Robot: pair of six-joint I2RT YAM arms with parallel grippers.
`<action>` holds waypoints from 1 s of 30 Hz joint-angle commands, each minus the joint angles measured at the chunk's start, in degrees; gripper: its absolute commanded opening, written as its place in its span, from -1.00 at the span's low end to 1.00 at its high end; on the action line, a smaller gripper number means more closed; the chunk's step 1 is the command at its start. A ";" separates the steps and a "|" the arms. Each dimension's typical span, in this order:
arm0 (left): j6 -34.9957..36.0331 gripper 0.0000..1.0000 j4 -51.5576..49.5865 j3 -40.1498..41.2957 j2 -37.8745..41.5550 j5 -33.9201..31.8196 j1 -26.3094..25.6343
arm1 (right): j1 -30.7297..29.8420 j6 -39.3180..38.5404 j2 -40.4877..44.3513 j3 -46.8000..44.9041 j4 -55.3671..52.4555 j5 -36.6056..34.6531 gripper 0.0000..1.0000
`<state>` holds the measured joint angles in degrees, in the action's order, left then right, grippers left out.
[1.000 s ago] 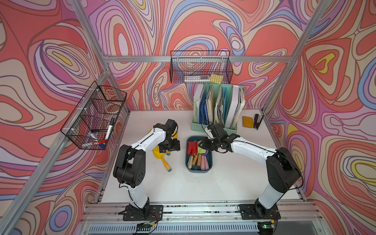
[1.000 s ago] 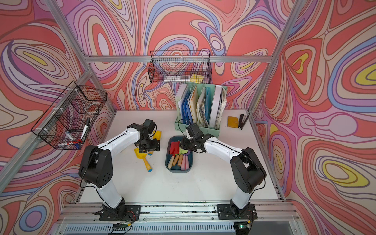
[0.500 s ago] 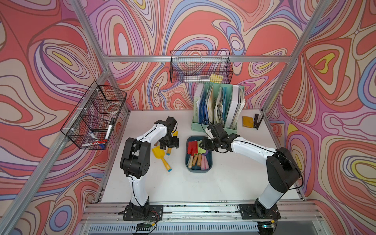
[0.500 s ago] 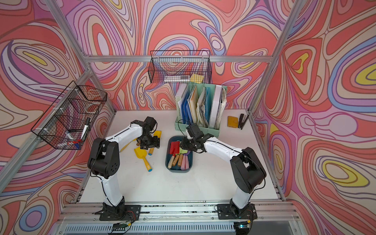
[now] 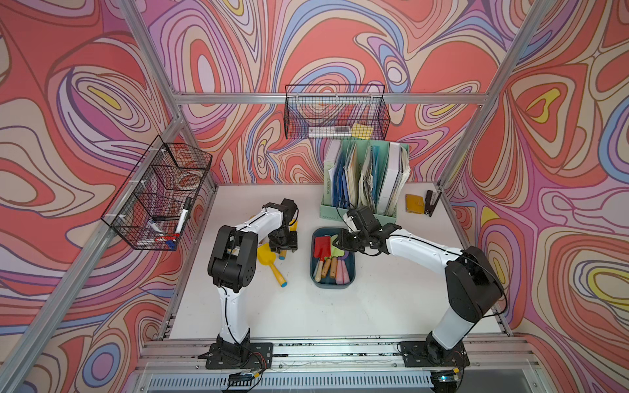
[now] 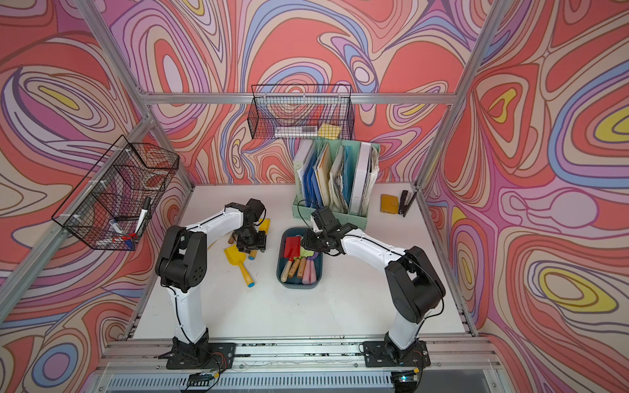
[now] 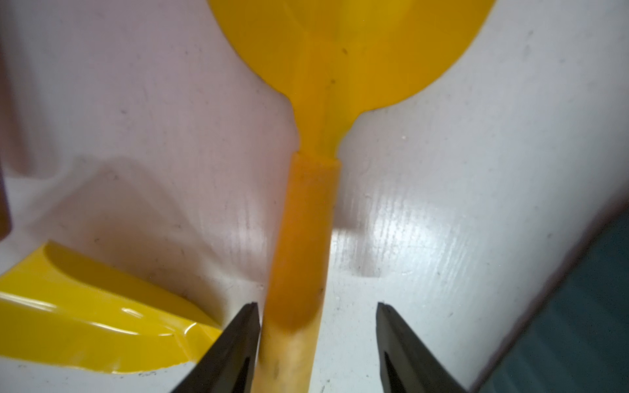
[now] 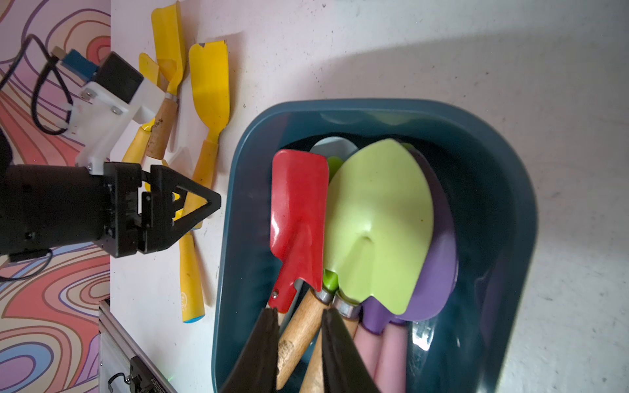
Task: Put the shovel into the storage box
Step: Pick up the shovel from the center of the board.
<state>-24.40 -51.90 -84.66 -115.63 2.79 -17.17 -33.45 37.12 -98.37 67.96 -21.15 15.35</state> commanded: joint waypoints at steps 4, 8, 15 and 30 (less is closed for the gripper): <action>-0.29 -0.04 -1.71 -0.68 -1.43 -1.28 0.31 | 0.05 -0.32 0.27 0.46 0.14 -1.01 -0.53; -0.50 -0.18 -1.98 -0.64 -1.58 -2.33 0.29 | 0.04 -0.25 0.59 0.15 0.23 -1.02 -0.54; -0.83 -0.59 -1.98 -0.59 -1.74 -2.30 0.29 | 0.05 -0.13 1.27 -0.44 0.40 -1.04 -0.54; -1.46 -0.84 -3.10 -0.24 11.94 4.49 -2.58 | 0.01 0.46 2.74 -0.73 2.04 0.69 -0.54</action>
<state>-25.52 -52.82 -84.62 -108.57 4.21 -18.26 -33.45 37.19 -97.51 67.92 -20.71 15.25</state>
